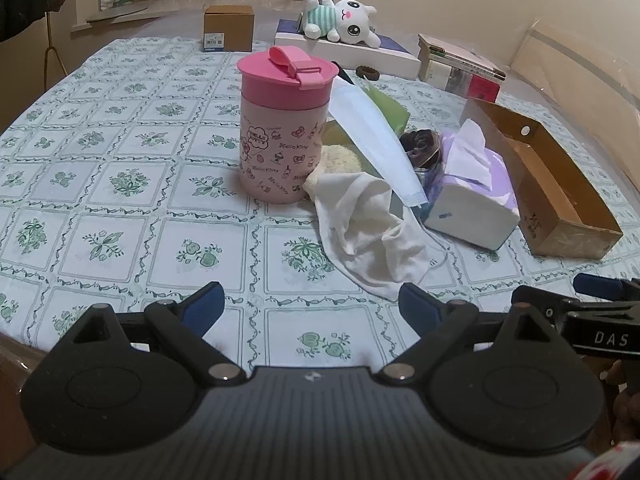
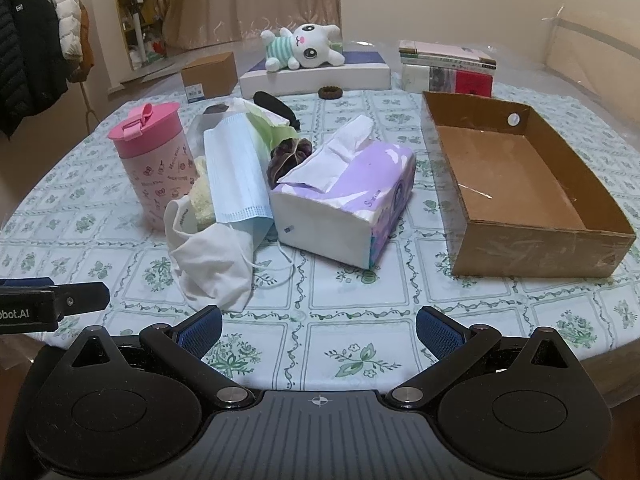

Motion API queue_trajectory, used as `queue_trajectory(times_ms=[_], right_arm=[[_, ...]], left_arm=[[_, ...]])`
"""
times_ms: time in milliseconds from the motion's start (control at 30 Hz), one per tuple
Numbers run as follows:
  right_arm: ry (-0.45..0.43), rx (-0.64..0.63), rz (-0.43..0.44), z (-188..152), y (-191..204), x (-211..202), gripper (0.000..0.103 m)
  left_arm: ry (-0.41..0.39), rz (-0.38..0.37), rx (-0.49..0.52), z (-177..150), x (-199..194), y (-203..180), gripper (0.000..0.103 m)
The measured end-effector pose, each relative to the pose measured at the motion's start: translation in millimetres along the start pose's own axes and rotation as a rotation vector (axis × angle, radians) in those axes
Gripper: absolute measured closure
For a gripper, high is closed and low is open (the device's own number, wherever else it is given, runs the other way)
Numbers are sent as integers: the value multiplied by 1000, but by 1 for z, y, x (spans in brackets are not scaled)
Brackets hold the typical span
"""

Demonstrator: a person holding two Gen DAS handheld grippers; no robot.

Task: Organize soft objects

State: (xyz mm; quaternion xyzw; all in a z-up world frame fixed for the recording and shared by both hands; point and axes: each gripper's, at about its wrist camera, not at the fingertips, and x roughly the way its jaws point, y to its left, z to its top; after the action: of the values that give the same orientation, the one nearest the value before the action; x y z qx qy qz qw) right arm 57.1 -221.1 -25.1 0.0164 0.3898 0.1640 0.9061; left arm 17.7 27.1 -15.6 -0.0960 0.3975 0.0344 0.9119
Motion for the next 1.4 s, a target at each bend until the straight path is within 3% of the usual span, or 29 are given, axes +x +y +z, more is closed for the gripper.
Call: queue_trajectory(times_ms=[333,433,733,933,1067,1200,1400], right_arm=[[-13,18,34,9,-3,18,1],[-19,26,34,11,-6,23,1],[-8,51,-1,13,-23,40,1],[8,58,-10,12,-32,49,1],[16,52,-4,11,-31,52,1],[11,26,13,11,-23,53,1],[-37,-45,70,16,-1,45,1]], left_arm=[[11,-24,4,14,29,3,10],[-3,-62,26,18,39,0,10],[-33,-192,194,29,78,-29,13],[11,-185,326,29,109,-47,32],[36,-164,372,26,116,-49,65],[38,-160,353,26,107,-40,88],[12,-135,284,30,77,-10,91]])
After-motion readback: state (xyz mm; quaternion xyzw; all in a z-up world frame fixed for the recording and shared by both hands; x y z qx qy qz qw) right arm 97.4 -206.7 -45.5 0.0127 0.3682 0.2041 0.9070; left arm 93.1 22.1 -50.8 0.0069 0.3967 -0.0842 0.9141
